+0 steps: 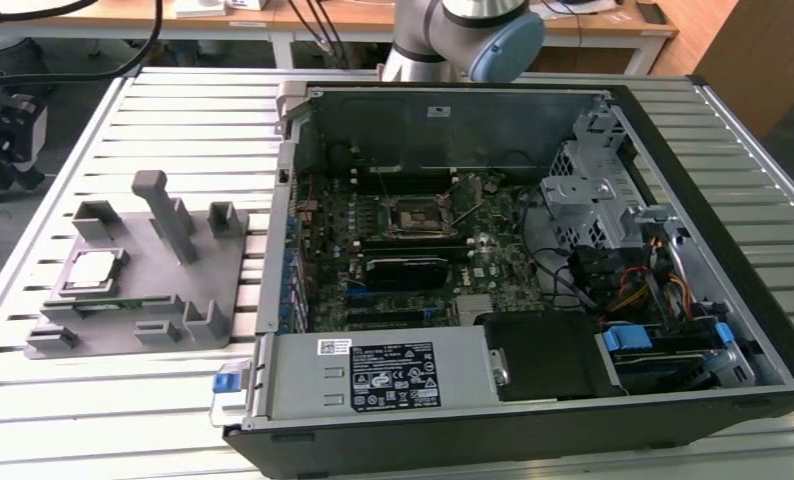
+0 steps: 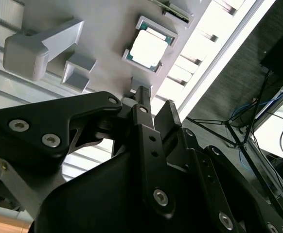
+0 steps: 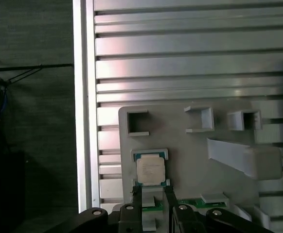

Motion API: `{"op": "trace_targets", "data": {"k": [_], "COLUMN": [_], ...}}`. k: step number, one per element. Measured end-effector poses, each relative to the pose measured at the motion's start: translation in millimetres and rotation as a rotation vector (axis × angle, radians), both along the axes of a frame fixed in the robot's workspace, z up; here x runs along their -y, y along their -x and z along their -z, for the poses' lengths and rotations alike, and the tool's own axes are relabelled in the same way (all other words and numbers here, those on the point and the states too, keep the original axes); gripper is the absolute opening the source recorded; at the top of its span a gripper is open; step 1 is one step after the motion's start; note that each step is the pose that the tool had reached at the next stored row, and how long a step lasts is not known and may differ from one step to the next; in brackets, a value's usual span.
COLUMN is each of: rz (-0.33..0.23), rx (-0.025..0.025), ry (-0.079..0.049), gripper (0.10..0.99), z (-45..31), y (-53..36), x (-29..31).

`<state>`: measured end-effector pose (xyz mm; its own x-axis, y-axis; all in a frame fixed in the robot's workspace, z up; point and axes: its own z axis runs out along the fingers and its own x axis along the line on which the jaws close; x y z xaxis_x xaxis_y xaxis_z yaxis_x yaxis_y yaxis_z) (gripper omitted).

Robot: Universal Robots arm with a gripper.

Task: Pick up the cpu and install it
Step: 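Pick up the cpu and move it towards the insertion slot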

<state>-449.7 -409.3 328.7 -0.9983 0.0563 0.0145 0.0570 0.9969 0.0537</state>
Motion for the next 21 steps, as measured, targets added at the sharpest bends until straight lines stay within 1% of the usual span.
{"op": "trace_targets", "data": {"k": [2, 9, 21], "rz": [-0.004, -0.005, -0.005], "rx": [-0.0001, -0.0032, -0.0044], "ry": [0.000, 0.000, 0.000], "gripper": [0.310, 0.310, 0.310], "z": [1.7, 5.0, 8.7], "y": [0.1, 0.0, 0.0], "x": [0.7, 1.1, 1.4]}}
